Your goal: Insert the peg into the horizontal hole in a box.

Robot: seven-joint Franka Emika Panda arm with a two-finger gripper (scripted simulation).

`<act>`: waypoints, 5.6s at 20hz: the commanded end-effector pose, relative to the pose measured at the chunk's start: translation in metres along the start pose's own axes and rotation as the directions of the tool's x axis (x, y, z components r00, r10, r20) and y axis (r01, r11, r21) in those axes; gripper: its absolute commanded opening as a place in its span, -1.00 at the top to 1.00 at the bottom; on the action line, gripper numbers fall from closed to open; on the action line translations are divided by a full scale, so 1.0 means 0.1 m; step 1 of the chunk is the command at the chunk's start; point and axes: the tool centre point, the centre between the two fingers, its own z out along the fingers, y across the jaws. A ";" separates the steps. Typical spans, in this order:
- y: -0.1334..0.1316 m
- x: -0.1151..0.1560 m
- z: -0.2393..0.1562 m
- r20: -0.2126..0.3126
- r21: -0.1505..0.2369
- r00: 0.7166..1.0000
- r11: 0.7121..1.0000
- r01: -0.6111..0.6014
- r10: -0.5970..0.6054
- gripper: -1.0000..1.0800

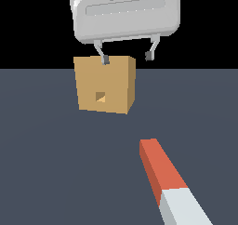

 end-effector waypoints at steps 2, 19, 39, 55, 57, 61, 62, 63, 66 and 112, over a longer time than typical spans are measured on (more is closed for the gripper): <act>0.00 0.00 0.00 0.000 0.000 1.000 1.000 0.000 0.000 -0.92; 0.19 -0.79 0.61 -0.013 0.031 0.999 0.998 0.045 -0.045 -0.92; 0.54 -1.90 1.52 -0.033 0.077 0.993 0.991 0.112 -0.110 -0.92; 0.55 -1.96 1.76 -0.034 0.080 0.993 0.990 0.116 -0.113 -0.92; 0.54 -1.96 1.87 -0.034 0.080 0.993 0.990 0.116 -0.114 -0.92; 0.53 -1.95 2.05 -0.034 0.080 0.993 0.990 0.116 -0.114 -0.92; 0.53 -1.95 2.07 -0.034 0.080 0.993 0.990 0.117 -0.114 -0.92; 0.53 -1.95 2.08 -0.034 0.080 0.993 0.990 0.117 -0.114 -0.92; 0.54 -1.95 2.08 -0.034 0.080 0.993 0.990 0.117 -0.114 -0.92; -0.45 -1.02 1.77 -0.024 0.084 1.000 0.996 -0.017 0.019 1.00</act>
